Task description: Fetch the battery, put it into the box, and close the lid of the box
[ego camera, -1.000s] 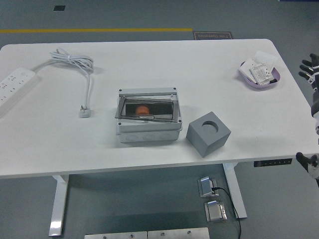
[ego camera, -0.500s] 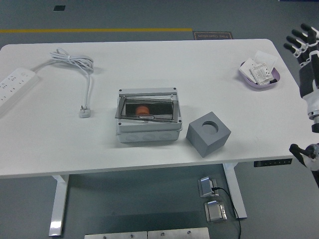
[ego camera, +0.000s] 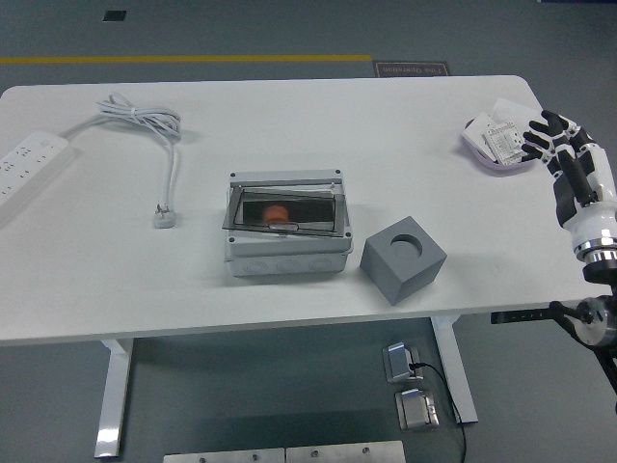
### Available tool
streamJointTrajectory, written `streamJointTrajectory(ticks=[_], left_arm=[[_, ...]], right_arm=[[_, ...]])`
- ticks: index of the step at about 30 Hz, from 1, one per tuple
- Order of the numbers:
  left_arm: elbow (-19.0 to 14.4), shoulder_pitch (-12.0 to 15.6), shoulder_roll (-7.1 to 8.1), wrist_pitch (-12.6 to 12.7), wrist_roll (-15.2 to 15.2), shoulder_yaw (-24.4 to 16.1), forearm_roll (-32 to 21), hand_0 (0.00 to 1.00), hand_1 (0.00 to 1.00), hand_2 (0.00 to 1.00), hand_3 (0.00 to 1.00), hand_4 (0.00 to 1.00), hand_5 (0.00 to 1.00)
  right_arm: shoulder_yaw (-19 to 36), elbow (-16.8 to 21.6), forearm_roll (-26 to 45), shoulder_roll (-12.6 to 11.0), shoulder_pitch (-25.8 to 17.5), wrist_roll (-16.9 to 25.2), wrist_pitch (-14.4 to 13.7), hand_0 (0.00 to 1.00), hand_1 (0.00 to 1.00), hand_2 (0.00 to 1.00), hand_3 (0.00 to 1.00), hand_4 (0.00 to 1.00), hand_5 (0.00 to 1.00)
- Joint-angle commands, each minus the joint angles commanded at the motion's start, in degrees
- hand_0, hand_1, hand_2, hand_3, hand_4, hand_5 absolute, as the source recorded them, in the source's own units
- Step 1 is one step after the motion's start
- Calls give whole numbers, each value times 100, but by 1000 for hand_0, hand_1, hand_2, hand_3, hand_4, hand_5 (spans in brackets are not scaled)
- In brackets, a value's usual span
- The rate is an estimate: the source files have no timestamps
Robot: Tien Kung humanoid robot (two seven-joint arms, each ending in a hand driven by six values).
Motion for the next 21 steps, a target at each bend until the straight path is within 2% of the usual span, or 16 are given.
streamJointTrajectory(ticks=[2, 5, 8, 11, 13, 17, 21], left_arm=[[0, 11, 13, -1, 18, -103, 83, 779, 782, 775, 942, 782, 943], [0, 30, 25, -3, 60, -290, 246, 779, 782, 775, 942, 782, 943], [0, 36, 27, -9, 143, -587, 532, 779, 783, 775, 942, 782, 943], [0, 21, 24, -12, 166, -663, 614, 779, 783, 775, 942, 782, 943], [0, -2, 19, -15, 159, -620, 583, 779, 783, 775, 942, 782, 943], [0, -42, 6, -13, 73, -246, 237, 779, 782, 775, 942, 782, 940], [0, -47, 5, -7, 8, 48, -28, 779, 782, 775, 942, 783, 939]], right_arm=[[95, 303, -25, -40, -5, -24, -54, 721, 682, 698, 680, 765, 545], [106, 476, -45, -40, 154, -34, -91, 721, 682, 698, 680, 765, 545], [5, 240, -58, 20, 492, -37, -104, 719, 680, 697, 677, 761, 542], [-160, -106, -1, 98, 853, -16, -92, 719, 680, 697, 677, 761, 542], [-286, -391, 63, 146, 1131, -4, -79, 719, 680, 697, 677, 761, 542], [-339, -776, 142, 171, 1430, -1, -89, 719, 680, 697, 673, 753, 540], [-252, -480, 76, 5, 1162, -74, -133, 719, 690, 711, 675, 749, 536]])
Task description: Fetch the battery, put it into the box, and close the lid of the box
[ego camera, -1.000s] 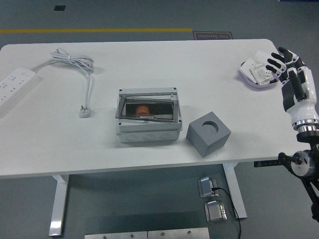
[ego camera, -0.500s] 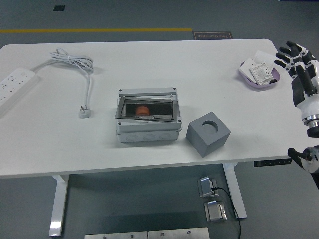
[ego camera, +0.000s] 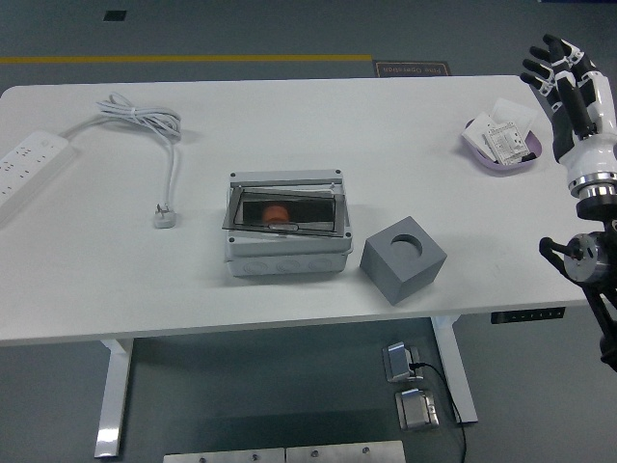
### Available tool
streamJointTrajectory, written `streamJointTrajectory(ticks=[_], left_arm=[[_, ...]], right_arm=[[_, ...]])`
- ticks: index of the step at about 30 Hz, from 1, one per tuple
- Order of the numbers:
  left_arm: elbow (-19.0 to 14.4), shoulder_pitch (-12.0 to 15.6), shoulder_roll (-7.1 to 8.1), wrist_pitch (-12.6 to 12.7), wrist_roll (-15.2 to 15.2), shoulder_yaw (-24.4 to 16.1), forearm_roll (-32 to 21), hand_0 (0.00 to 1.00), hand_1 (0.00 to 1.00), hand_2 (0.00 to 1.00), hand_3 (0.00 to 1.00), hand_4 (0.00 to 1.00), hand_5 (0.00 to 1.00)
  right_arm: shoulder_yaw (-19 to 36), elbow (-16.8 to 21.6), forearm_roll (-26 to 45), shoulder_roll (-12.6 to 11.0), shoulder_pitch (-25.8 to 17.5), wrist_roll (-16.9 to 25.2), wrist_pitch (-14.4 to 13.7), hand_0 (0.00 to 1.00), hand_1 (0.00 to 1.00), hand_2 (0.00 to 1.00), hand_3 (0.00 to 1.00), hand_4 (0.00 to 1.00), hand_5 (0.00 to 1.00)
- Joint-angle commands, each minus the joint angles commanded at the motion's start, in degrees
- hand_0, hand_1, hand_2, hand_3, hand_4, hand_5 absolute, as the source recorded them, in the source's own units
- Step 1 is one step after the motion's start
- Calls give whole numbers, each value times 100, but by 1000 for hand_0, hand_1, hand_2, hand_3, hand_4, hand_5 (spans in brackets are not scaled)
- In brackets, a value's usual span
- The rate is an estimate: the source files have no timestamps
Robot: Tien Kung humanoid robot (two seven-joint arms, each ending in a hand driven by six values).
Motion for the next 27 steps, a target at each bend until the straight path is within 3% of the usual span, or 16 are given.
streamJointTrajectory(ticks=[6, 10, 12, 17, 23, 27], left_arm=[[0, 54, 43, 8, -8, -111, 64, 779, 782, 775, 941, 782, 939], [0, 100, 49, 11, 39, -379, 297, 779, 782, 775, 941, 782, 939], [0, 111, 34, 10, 62, -468, 382, 779, 782, 775, 941, 781, 937], [0, 76, 0, 10, 5, -205, 148, 779, 782, 775, 940, 781, 938], [-12, -37, -11, 11, -112, 478, -436, 779, 781, 775, 940, 781, 938], [-18, -107, -23, 7, -120, 695, -572, 779, 781, 775, 940, 781, 938]], right_arm=[[378, 831, 33, -302, -892, 40, 32, 721, 692, 715, 676, 747, 533], [499, 1290, 103, -193, -1489, 148, 78, 721, 692, 715, 676, 747, 533], [449, 1321, 101, -103, -1680, 160, 82, 731, 688, 713, 675, 746, 532], [110, 857, -16, 67, -1222, 112, 67, 730, 684, 707, 675, 746, 531], [-487, -232, 266, 133, -163, 191, 74, 731, 684, 710, 674, 741, 531], [-618, -937, 383, 143, 455, 231, 45, 731, 684, 710, 674, 741, 531]])
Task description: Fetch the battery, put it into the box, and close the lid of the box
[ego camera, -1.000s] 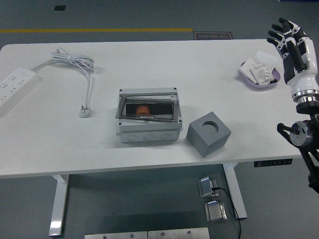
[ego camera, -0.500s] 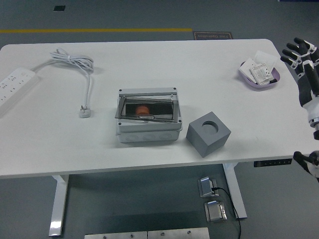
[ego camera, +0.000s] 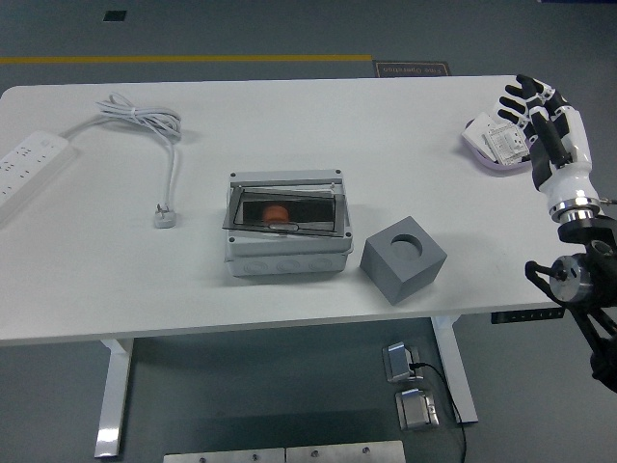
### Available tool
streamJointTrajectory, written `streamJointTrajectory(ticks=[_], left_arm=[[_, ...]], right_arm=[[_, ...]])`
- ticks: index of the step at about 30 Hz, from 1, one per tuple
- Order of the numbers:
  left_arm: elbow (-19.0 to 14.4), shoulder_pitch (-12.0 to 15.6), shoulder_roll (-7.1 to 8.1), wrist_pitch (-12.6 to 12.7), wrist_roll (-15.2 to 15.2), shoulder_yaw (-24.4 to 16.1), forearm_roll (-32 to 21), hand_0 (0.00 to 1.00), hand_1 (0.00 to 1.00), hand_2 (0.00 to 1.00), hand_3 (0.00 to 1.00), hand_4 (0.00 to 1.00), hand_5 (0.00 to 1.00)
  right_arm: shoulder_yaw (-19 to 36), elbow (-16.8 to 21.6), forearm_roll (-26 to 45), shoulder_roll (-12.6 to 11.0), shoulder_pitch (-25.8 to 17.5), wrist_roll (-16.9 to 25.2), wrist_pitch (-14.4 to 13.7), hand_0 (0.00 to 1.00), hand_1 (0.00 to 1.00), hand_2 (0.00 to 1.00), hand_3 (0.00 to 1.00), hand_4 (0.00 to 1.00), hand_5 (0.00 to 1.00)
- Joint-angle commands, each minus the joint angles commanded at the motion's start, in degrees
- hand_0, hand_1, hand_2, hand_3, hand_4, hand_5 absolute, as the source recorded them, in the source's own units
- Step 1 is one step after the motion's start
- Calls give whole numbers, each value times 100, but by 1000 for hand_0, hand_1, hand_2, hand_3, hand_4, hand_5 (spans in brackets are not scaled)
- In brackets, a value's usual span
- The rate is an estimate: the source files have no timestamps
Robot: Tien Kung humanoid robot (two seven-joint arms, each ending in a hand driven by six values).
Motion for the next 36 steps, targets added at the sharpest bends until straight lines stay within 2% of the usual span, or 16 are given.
streamJointTrajectory(ticks=[3, 5, 12, 16, 20, 25, 32, 36], left_arm=[[0, -18, -9, -2, -1, 61, -45, 778, 781, 775, 939, 781, 938], [6, -13, -13, -2, 3, 108, -92, 778, 781, 775, 939, 781, 938], [17, 45, -11, -16, 108, -404, 371, 778, 782, 775, 938, 780, 937], [18, 78, -4, -14, 130, -575, 522, 778, 782, 775, 936, 780, 937], [18, 87, -1, -16, 143, -659, 611, 778, 782, 775, 933, 782, 938], [10, 45, 11, -12, 43, -289, 264, 778, 782, 775, 933, 782, 938], [6, 52, 12, -13, 12, -103, 76, 779, 782, 775, 933, 782, 937], [15, 90, -2, -11, 92, -365, 312, 779, 782, 775, 933, 782, 937]], right_arm=[[71, -312, -59, -35, 249, -34, -34, 728, 685, 714, 674, 736, 529], [118, -186, -129, -77, 123, -77, -48, 728, 685, 714, 674, 736, 529], [448, 760, -417, -136, -814, -153, -52, 728, 684, 714, 672, 735, 532], [716, 1355, -501, -12, -1451, -88, -28, 729, 684, 712, 671, 733, 529], [852, 1773, -576, 94, -1935, -51, -9, 729, 684, 712, 671, 732, 526], [946, 1792, -666, 169, -1961, -38, -9, 729, 684, 712, 671, 732, 526], [1003, 1760, -714, 199, -1962, -40, -2, 728, 682, 710, 670, 731, 524], [1034, 1740, -735, 221, -1975, -36, -2, 728, 682, 710, 670, 731, 524]])
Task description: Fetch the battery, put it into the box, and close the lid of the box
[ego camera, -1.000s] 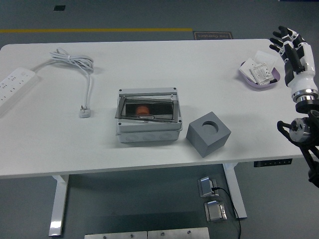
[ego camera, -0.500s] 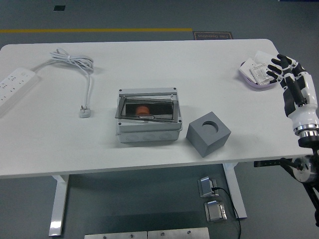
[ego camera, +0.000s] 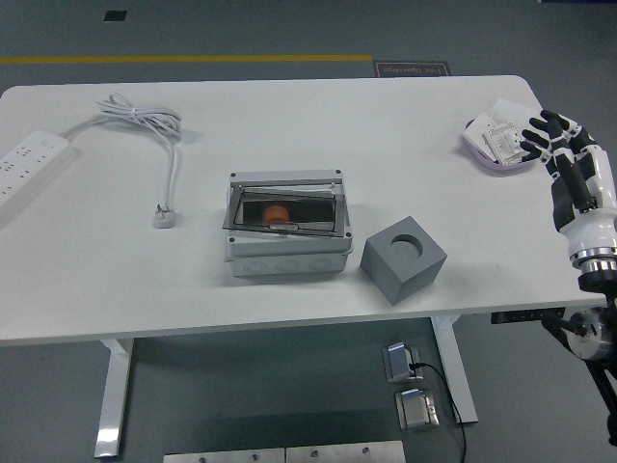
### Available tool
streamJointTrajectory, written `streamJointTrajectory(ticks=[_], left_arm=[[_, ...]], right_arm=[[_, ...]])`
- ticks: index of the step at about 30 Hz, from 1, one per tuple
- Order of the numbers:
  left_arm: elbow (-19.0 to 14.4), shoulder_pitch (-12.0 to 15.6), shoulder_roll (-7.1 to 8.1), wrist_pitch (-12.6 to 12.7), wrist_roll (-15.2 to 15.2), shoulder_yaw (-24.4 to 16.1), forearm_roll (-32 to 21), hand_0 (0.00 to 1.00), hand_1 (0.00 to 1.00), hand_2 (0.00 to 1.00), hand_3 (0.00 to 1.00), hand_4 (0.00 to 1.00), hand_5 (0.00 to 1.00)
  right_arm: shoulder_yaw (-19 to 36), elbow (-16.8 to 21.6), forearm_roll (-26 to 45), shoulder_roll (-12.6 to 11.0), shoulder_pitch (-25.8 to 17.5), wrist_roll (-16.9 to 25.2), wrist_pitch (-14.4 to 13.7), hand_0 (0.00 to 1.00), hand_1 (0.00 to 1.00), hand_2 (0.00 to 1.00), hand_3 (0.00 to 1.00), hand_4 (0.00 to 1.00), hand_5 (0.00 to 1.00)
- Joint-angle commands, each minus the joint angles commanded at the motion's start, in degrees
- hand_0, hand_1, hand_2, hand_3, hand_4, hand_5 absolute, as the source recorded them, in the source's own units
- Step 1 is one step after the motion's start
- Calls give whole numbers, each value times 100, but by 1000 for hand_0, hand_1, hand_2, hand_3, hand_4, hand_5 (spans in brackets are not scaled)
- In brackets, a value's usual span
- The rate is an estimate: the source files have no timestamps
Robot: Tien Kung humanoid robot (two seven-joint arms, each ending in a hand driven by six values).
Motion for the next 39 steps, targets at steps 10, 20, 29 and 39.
streamJointTrajectory(ticks=[10, 20, 29, 39], left_arm=[[-8, 1, -10, 30, -17, 207, -213, 779, 783, 774, 917, 780, 934], [-56, -41, 3, 61, 6, -135, 181, 774, 780, 774, 898, 778, 910], [-58, -20, 9, 100, 69, -29, 155, 771, 780, 772, 887, 773, 851], [-99, -41, 9, 108, 100, -217, 415, 771, 778, 769, 881, 718, 595]], right_arm=[[81, -59, -234, 39, -39, 17, -96, 727, 681, 705, 668, 728, 523], [100, -65, -295, 28, -31, 41, -122, 724, 680, 706, 661, 727, 525], [137, -76, -294, -19, -28, 13, -135, 725, 678, 705, 659, 726, 524], [204, -81, -305, -23, -40, -5, -152, 723, 677, 704, 659, 721, 521]])
